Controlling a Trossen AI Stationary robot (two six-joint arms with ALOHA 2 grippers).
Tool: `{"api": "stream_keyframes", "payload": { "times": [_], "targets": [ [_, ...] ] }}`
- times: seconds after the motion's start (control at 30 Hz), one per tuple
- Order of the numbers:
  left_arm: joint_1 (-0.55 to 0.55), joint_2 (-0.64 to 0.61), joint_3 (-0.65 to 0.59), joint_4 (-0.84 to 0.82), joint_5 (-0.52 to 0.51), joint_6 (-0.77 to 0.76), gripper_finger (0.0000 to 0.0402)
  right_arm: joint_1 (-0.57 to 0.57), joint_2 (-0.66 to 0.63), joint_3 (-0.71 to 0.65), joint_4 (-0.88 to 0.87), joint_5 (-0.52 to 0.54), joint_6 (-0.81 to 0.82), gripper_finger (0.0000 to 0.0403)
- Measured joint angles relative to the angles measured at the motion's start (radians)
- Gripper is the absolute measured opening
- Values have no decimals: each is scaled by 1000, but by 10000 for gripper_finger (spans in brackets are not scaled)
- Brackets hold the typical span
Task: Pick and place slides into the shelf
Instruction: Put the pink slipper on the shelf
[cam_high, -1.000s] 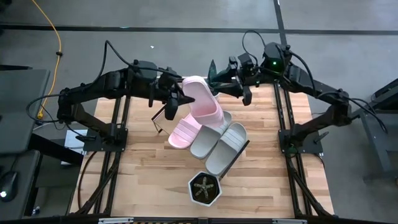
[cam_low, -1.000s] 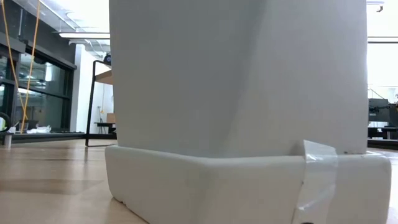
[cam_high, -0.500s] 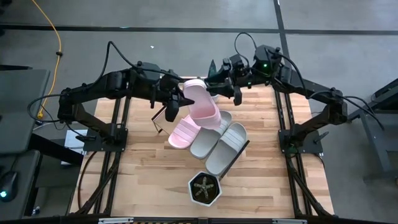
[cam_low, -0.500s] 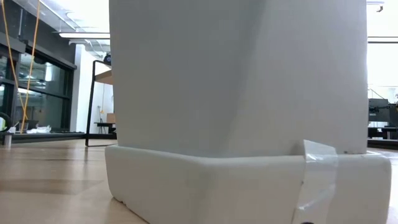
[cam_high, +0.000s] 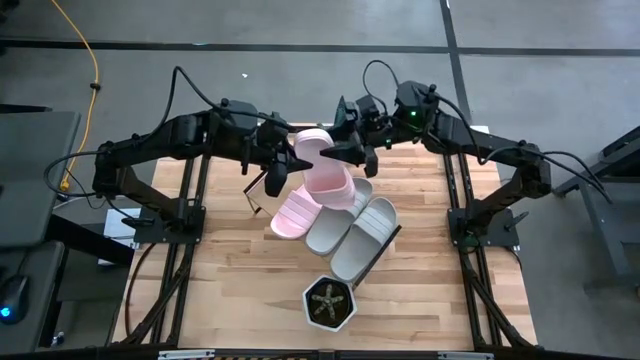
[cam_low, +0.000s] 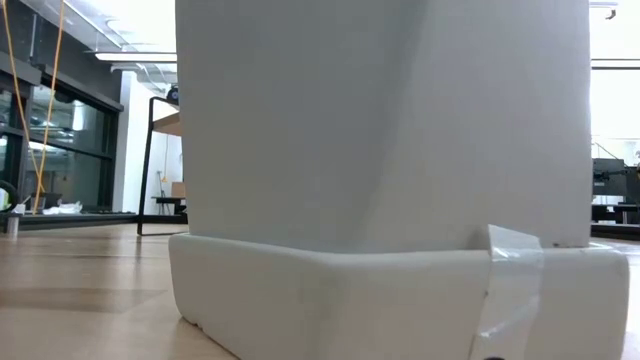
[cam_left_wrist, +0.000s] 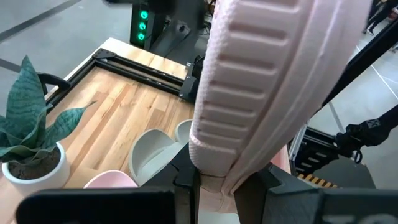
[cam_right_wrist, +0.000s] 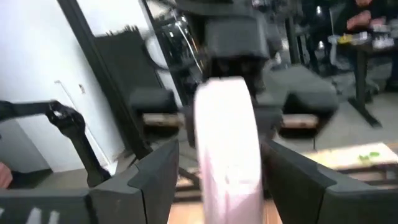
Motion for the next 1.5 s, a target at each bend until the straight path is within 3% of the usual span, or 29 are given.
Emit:
{"api": "stream_keyframes", "payload": {
  "times": [0.23,0.5,0.63,0.87,1.1,1.5],
  "targets": [
    [0,0,0,-1,16,-3,51,2,2,1,18,26,-2,193],
    [0,0,0,-2,14,-6,53,1,2,1,16,27,-3,87],
    [0,0,0,-1,-8,-5,87,1,2,1,20,31,-11,55],
    [0,-1,0,8,-75,-10,119,2,2,1,22,92,-29,46],
    [0,-1,1,15,-259,-11,121,3,-35,0,6,297,-145,44],
    [0,-10,0,1,-386,-22,128,0,-135,0,8,548,-270,44]
  ]
}}
